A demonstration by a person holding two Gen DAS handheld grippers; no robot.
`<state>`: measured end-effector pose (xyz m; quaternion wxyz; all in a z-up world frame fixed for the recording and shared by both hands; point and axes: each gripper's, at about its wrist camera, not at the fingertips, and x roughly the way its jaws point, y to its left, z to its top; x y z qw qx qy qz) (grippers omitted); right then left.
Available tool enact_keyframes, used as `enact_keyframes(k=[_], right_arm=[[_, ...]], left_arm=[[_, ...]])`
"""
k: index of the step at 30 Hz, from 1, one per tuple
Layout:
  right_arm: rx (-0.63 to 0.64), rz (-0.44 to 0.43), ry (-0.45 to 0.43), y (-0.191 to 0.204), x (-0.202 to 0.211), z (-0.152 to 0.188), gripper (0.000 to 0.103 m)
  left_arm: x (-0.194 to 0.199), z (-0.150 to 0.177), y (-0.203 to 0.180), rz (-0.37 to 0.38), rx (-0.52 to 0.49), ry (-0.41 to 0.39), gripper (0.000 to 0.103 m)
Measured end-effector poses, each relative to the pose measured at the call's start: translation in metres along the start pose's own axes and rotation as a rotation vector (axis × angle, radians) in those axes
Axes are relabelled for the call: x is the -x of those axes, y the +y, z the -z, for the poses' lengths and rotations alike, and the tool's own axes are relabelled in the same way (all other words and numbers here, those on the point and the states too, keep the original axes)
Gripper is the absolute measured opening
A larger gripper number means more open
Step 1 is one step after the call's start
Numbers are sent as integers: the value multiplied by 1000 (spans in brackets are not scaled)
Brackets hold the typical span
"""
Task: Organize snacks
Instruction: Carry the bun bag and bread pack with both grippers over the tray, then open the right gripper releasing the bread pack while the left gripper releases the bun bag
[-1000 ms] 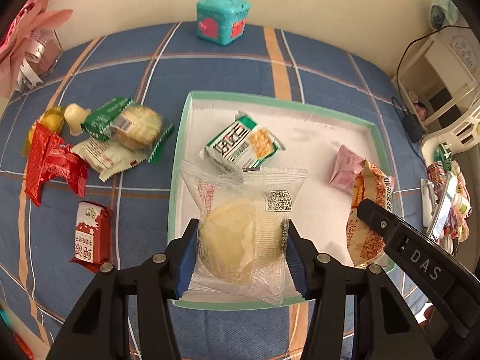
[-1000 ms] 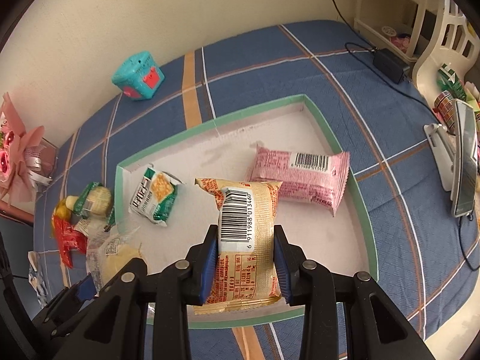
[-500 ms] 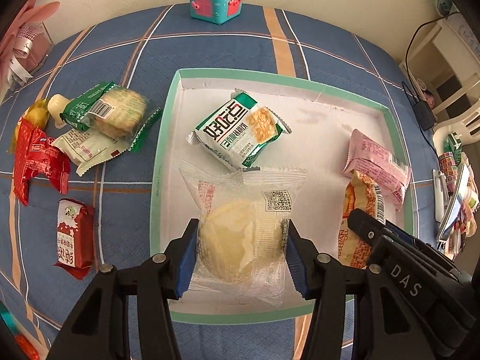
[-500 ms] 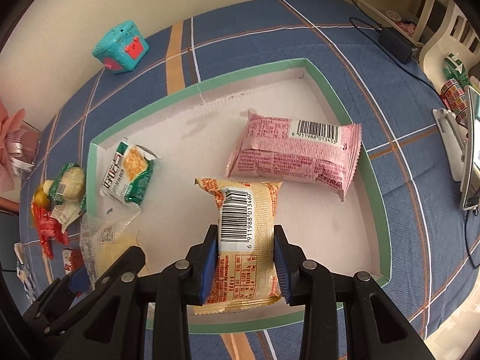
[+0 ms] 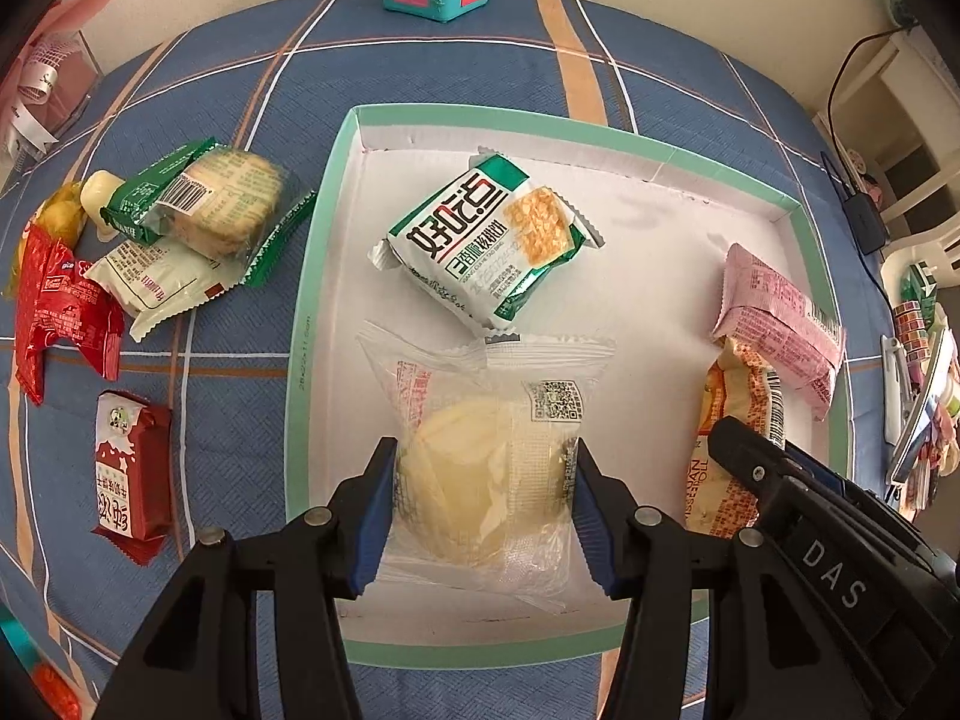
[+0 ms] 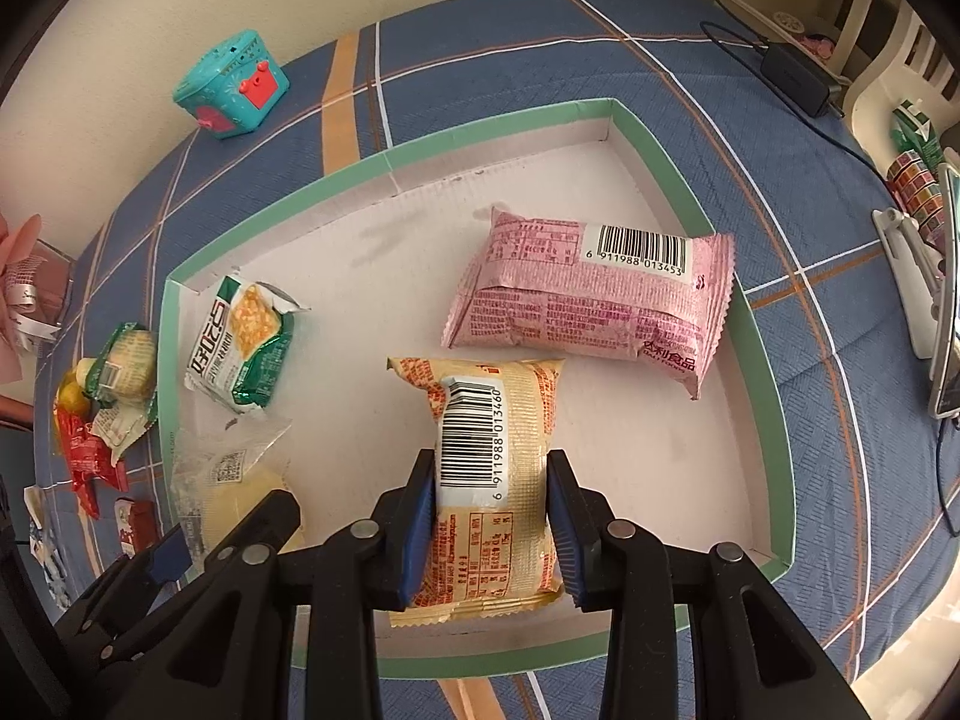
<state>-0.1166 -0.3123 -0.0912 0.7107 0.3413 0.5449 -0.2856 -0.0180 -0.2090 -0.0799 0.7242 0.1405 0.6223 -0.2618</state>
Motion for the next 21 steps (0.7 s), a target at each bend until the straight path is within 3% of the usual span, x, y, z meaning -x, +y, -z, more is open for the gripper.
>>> enact_keyframes(k=[9, 15, 21], right_arm=[[-1, 4, 0, -4, 5, -3, 47], [0, -1, -48, -3, 22, -6, 55], [-2, -19, -95, -2, 40, -8, 56]], left_arm=[[3, -1, 4, 3, 4, 4, 56], [19, -6, 11, 31, 13, -19, 56], [34, -8, 14, 50, 15, -47, 61]])
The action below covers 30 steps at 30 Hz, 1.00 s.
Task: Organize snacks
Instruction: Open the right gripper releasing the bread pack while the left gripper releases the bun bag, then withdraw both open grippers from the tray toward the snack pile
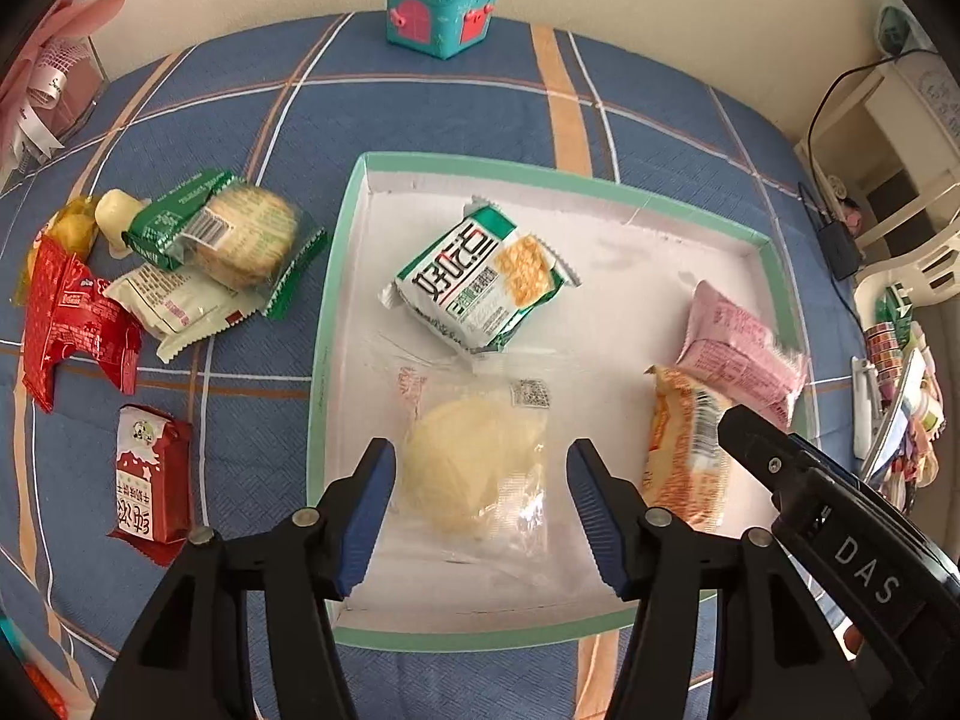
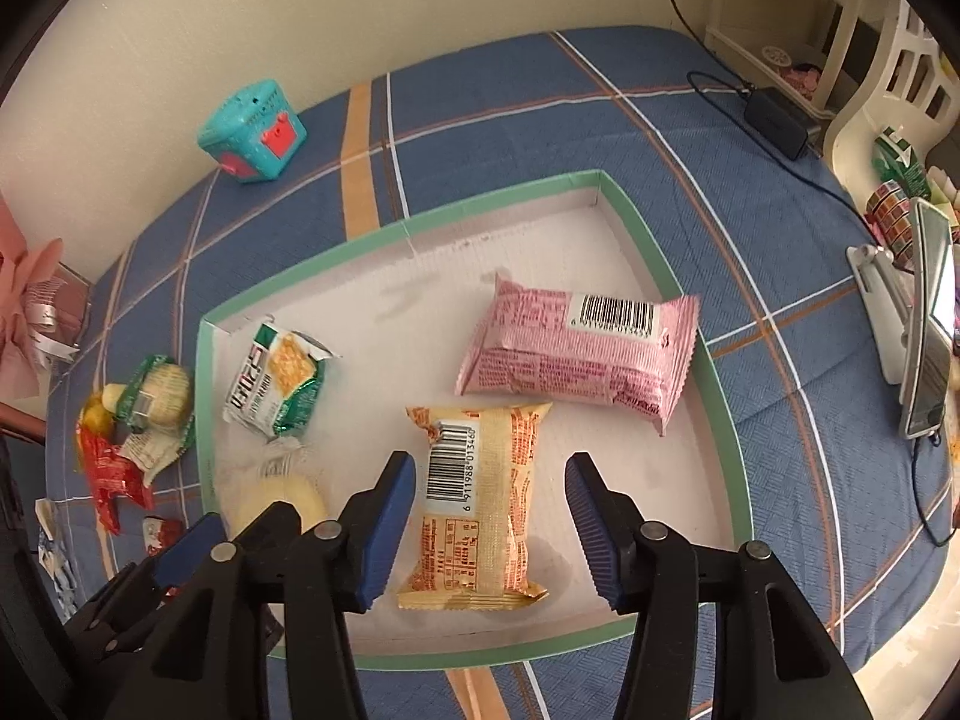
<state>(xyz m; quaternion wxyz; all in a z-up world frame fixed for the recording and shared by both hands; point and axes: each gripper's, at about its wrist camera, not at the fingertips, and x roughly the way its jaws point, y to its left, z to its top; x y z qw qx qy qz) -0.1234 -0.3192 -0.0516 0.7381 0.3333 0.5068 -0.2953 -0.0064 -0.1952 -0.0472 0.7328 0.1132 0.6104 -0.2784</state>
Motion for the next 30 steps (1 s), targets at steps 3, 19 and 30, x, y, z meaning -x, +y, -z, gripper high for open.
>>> enact_keyframes(k=[3, 19, 30], right_arm=[[-1, 1, -10, 1, 4, 0, 56], [37, 11, -30, 5, 2, 0, 96], [47, 18, -52, 6, 2, 1, 103]], left_arm=[[9, -2, 0, -4, -4, -14, 61], [17, 0, 28, -93, 55, -68, 89], [19, -3, 51, -148, 98, -91, 95]])
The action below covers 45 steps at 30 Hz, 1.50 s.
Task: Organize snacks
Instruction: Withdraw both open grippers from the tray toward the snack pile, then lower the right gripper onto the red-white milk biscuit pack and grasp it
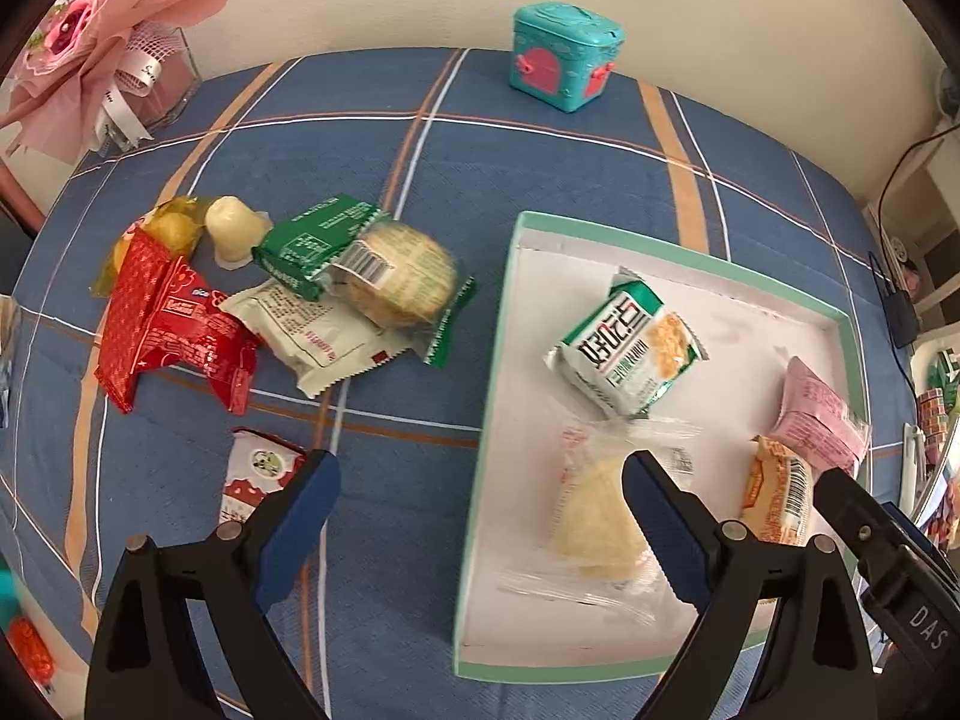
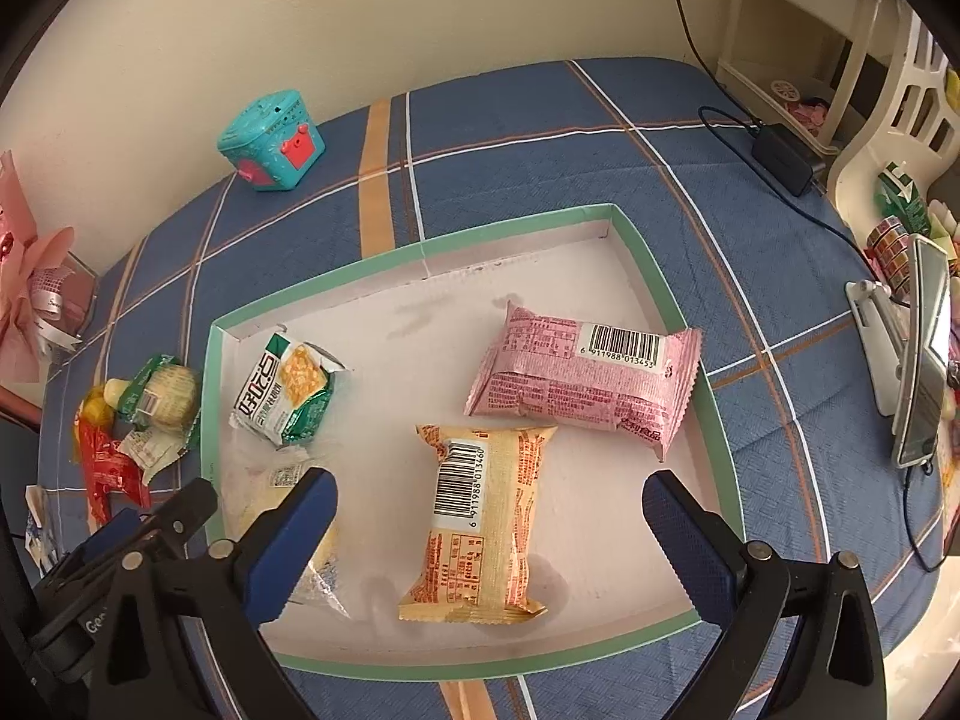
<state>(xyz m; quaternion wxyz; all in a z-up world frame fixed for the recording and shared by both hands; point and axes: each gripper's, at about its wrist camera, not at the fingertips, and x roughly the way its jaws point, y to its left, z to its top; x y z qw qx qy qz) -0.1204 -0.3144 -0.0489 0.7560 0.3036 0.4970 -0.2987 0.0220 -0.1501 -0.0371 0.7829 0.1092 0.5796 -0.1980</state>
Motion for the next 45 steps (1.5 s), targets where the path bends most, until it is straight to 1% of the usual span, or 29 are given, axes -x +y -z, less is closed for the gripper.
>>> enact_keyframes(k=[2, 5, 9, 16, 19, 22, 25, 28, 30, 32, 36, 39, 45], right_arm=[[2, 2, -5, 0, 0, 0, 103], [11, 6, -15, 2, 1, 0, 103], [22, 11, -31, 5, 4, 0, 103], [21, 11, -41, 8, 6, -1, 103], [42, 15, -47, 17, 7, -1, 103], [52, -14, -54, 28, 8, -1, 103], [68, -54, -62, 43, 12, -1, 103], [95, -75, -74, 63, 16, 0, 103], [114, -95, -80, 77, 19, 2, 103], [137, -118, -86, 93, 20, 5, 103], [192, -158, -79, 127, 20, 14, 103], [234, -170, -70, 150, 18, 24, 103], [298, -185, -27, 190, 4, 42, 103]], left_arm=[[3, -1, 4, 0, 7, -11, 96], [2, -3, 6, -6, 8, -23, 99], [4, -6, 11, -8, 10, -43, 99], [13, -12, 32, 33, 39, -103, 99], [17, -15, 45, 51, 56, -115, 99], [21, -17, 60, 70, 63, -112, 99], [22, -20, 78, 33, 91, -91, 99], [26, -21, 96, -4, 129, -91, 99], [31, -21, 112, -39, 156, -105, 99], [33, -19, 125, -54, 176, -114, 99], [40, -17, 150, -60, 223, -125, 99], [40, -15, 164, -56, 247, -124, 99], [29, -12, 184, -74, 265, -74, 99]])
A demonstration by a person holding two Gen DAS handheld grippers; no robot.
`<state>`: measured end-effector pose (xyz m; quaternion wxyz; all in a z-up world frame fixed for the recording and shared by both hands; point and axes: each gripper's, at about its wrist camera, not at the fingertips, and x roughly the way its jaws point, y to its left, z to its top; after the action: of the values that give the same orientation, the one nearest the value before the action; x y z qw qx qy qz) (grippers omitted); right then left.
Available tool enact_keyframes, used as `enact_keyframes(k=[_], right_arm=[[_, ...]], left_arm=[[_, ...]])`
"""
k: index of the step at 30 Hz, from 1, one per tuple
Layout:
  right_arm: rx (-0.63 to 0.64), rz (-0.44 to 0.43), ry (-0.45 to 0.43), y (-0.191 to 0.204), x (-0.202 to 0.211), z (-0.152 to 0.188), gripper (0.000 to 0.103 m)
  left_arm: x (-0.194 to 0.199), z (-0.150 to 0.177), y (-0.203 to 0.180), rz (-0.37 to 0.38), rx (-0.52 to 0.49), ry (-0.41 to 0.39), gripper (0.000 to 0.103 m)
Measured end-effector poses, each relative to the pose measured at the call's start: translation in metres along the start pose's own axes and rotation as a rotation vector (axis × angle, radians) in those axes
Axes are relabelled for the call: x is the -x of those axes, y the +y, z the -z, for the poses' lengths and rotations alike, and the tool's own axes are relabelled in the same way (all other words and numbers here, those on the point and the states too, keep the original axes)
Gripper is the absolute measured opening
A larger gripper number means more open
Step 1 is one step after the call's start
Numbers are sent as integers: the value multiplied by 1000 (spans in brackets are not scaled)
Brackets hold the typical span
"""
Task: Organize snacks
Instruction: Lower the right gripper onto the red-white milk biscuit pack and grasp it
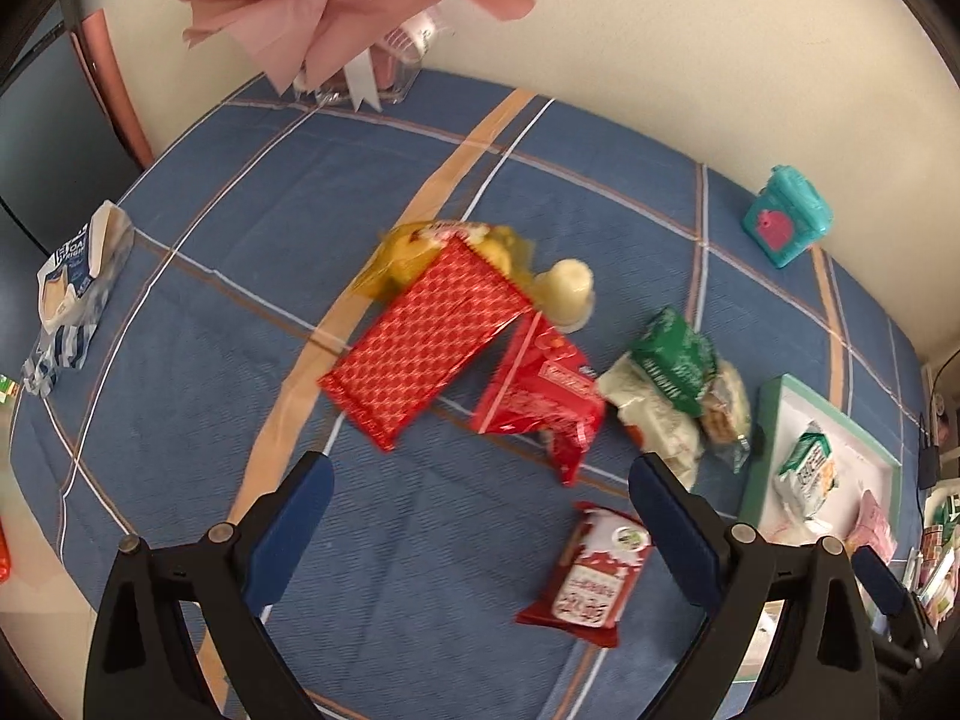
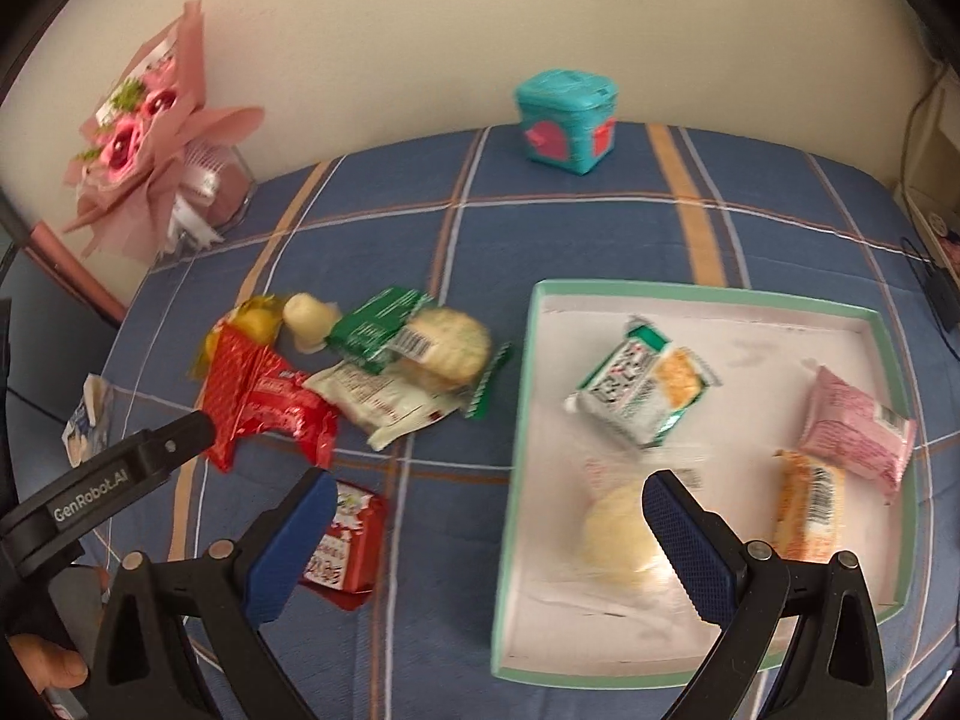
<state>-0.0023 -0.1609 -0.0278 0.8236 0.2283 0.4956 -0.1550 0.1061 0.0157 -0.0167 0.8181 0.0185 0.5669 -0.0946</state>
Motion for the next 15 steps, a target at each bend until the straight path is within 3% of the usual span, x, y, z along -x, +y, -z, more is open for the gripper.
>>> enact_keyframes(k=[15], right_arm=[[63, 1, 127, 47, -62, 17, 102]], left_arm=[[-46, -1, 19, 4, 29, 125, 99]])
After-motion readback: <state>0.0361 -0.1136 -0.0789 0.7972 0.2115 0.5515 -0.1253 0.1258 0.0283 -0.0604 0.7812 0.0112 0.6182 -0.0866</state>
